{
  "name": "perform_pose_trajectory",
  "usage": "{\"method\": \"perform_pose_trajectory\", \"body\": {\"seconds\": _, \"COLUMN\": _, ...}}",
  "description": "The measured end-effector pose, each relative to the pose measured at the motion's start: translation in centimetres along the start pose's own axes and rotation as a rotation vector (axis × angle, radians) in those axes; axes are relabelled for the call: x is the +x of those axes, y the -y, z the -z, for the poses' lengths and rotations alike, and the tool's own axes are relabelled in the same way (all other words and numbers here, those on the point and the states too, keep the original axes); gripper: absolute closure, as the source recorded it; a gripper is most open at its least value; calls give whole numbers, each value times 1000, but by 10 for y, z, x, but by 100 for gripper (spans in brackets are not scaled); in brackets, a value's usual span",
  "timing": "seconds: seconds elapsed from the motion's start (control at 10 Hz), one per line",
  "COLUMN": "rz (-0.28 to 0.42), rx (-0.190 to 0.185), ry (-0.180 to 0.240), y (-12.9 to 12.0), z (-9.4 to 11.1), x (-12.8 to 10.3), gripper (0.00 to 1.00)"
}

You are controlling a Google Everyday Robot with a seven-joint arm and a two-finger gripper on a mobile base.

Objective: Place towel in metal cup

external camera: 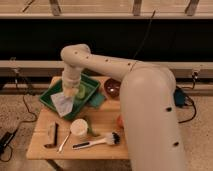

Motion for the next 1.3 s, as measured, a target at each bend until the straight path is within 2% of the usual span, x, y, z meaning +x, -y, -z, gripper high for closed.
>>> {"method": "perform_pose_trajectory", "body": {"seconds": 0.2, "rz": 24, "rx": -10, "ry": -6, "y": 14, "z": -12, "x": -10, "gripper": 100}}
{"method": "perform_pose_trajectory", "body": {"seconds": 0.5, "rz": 32, "rx": -24, "ry": -30, "y": 28, "z": -25, "x": -10, "gripper": 100}}
{"method": "perform_pose_trajectory", "body": {"seconds": 0.6, "rz": 26, "rx": -28, "ry": -42, "y": 33, "z": -29, "x": -7, "gripper": 94}}
{"method": "perform_pose_trajectory", "body": {"seconds": 0.8, "rz": 0, "rx": -31, "ry": -69, "y": 42, "z": -32, "x": 11, "gripper": 76}}
{"method": "perform_pose_trajectory", "body": {"seconds": 1.0, "rz": -27, "rx": -27, "ry": -103, "y": 49, "z": -30, "x": 36, "gripper": 54}}
{"method": "perform_pose_trajectory", "body": {"seconds": 1.2, "rz": -43, "rx": -27, "ry": -118, "y": 48, "z": -27, "x": 51, "gripper": 35}}
{"method": "perform_pose_trajectory", "body": {"seconds": 1.3, "rz": -46, "rx": -26, "ry": -119, "y": 47, "z": -26, "x": 53, "gripper": 30}}
